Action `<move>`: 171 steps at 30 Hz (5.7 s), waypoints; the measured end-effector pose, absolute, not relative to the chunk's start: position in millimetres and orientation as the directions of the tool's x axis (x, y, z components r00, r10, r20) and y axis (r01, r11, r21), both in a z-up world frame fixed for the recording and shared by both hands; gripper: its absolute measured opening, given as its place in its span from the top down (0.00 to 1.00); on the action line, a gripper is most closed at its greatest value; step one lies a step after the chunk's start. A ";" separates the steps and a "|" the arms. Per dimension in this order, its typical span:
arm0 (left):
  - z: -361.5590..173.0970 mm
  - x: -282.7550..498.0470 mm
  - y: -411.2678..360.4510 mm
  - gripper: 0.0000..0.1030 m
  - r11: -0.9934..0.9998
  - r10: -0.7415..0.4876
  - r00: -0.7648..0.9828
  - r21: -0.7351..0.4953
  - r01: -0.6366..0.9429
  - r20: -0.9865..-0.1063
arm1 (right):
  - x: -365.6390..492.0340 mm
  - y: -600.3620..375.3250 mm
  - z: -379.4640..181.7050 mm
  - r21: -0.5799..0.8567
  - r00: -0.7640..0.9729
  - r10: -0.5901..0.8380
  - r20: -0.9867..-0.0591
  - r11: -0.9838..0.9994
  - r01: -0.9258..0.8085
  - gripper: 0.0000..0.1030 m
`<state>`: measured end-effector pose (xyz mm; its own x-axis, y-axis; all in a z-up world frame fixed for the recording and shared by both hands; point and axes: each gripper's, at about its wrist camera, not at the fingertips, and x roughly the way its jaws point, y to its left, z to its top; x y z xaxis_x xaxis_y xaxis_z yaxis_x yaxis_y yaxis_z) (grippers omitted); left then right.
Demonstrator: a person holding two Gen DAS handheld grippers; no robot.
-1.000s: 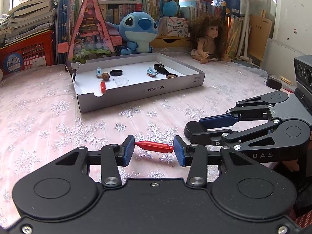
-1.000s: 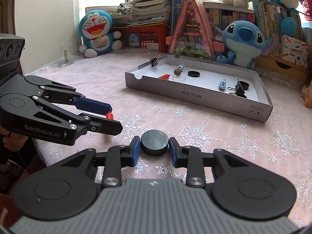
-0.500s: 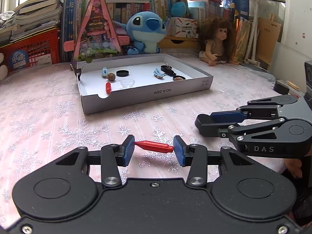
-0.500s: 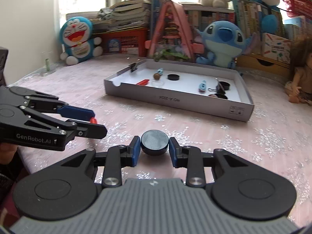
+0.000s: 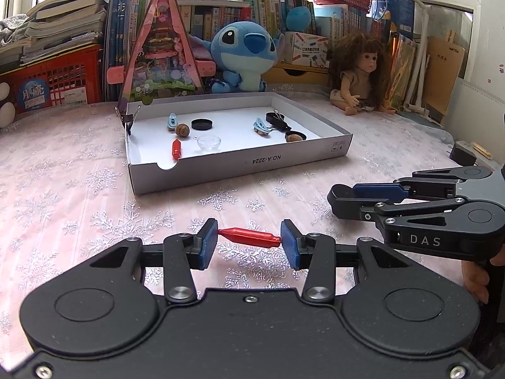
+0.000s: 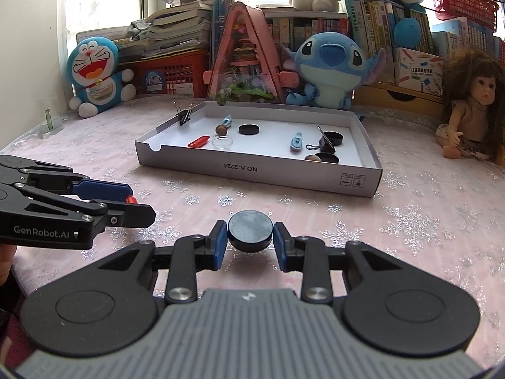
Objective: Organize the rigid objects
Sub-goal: 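Carry the red crayon and black lid with both tools over the tray, then lower the red crayon and black lid with both tools into the tray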
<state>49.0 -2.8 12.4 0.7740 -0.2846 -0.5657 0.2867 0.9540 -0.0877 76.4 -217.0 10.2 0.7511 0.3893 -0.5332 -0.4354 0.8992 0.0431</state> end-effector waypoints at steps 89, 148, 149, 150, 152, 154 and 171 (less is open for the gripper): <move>41.1 179.2 -6.1 0.60 0.983 -0.179 0.828 -0.124 0.133 -0.531 | 172.6 -207.5 40.9 0.054 0.819 0.286 -0.497 0.952 -0.300 0.64; 30.0 336.6 18.8 0.60 0.986 -0.123 0.756 -0.165 0.020 -0.643 | 316.9 -219.2 44.3 0.232 0.726 0.296 -0.621 0.954 -0.190 0.64; 28.8 338.8 18.5 0.60 0.986 -0.120 0.754 -0.164 0.016 -0.645 | 319.2 -217.5 42.8 0.230 0.723 0.296 -0.624 0.954 -0.192 0.64; 27.2 340.4 17.9 0.60 0.986 -0.116 0.753 -0.165 0.010 -0.648 | 321.6 -215.8 41.3 0.230 0.721 0.297 -0.626 0.954 -0.193 0.64; 23.7 343.9 15.6 0.60 0.986 -0.110 0.752 -0.168 -0.002 -0.650 | 326.2 -211.9 38.3 0.223 0.717 0.298 -0.631 0.954 -0.200 0.64; 20.5 345.3 11.4 0.60 0.986 -0.108 0.751 -0.164 -0.001 -0.652 | 330.5 -208.1 34.9 0.213 0.715 0.292 -0.635 0.956 -0.201 0.64; 9.6 352.5 -4.7 0.60 0.996 -0.072 0.733 -0.092 0.013 -0.676 | 346.4 -196.6 14.9 0.204 0.701 0.276 -0.657 0.961 -0.188 0.64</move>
<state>352.5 -4.7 9.6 0.7330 -0.0721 -0.6764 0.0129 0.9957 -0.0921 346.4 -196.6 14.9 0.7011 0.2763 -0.6574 -0.1878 0.9609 0.2035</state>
